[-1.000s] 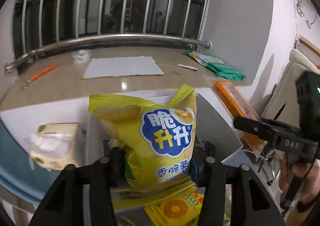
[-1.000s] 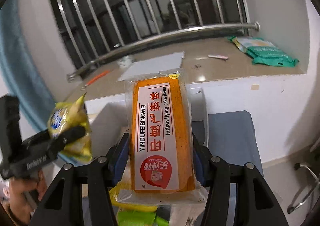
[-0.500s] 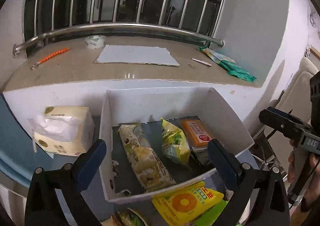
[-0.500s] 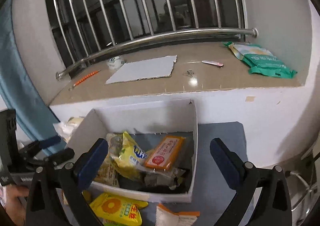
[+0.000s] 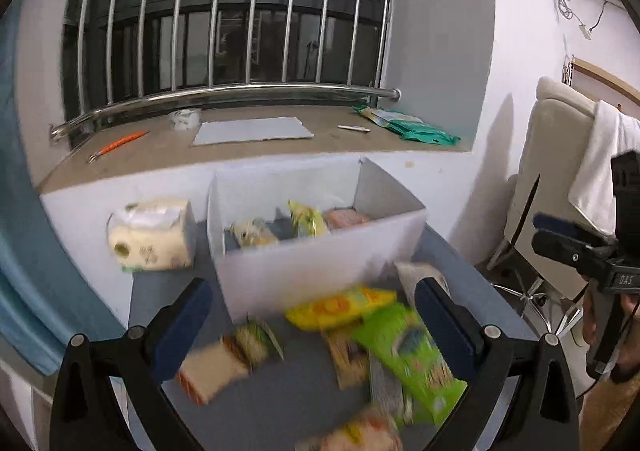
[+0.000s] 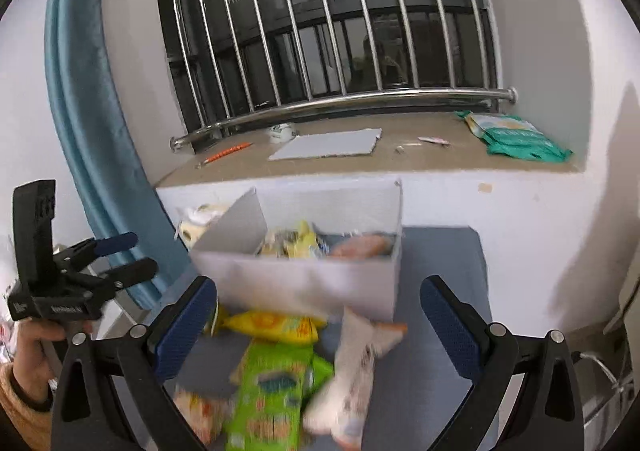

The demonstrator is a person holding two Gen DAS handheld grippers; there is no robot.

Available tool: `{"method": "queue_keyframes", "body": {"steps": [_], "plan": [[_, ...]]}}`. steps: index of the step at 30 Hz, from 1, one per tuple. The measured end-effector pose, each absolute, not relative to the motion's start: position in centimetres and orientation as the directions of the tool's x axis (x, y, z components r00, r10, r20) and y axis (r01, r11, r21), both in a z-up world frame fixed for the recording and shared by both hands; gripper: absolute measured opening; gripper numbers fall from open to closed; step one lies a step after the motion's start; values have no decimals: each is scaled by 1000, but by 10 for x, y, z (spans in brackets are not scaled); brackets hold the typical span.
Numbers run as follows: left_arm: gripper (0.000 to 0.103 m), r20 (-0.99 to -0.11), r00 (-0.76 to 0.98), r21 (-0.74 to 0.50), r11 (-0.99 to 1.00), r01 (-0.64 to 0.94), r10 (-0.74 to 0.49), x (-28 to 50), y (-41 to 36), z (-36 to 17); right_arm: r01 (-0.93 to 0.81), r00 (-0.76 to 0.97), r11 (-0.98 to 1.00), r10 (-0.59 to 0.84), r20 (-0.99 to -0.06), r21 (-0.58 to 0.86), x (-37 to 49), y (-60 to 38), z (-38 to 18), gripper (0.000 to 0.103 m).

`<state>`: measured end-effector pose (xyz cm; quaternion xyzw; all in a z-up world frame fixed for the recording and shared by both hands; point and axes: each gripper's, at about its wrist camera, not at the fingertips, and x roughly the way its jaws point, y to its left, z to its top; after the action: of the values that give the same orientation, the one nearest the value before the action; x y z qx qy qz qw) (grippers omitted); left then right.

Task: Organize snacks
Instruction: 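Return both grippers to the remaining snacks on the table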

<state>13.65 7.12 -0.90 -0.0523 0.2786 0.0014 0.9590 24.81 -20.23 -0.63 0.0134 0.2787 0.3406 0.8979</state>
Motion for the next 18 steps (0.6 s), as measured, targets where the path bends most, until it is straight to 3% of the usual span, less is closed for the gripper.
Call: {"method": "queue_keyframes", "body": {"steps": [6,9,14,18], "plan": [[103,-516,851,-168,986,12,-98,74,57,-40,-526,595,778,626,-504,345,191,-251,-56,103],[103,-473,878,-165,986,-7,-73,51,51,-51,-483,602,785,619,-504,388,170,-270,-78,103],[103,-491,864,-216,976,3,-112,42,52,-61,-497,547,769,637,-544,401,170,-264,-95,103],[103,-504,859,-180,984,-4,-89,35,51,-64,-489,505,754,654,-563,439,185,-256,-107,103]]}}
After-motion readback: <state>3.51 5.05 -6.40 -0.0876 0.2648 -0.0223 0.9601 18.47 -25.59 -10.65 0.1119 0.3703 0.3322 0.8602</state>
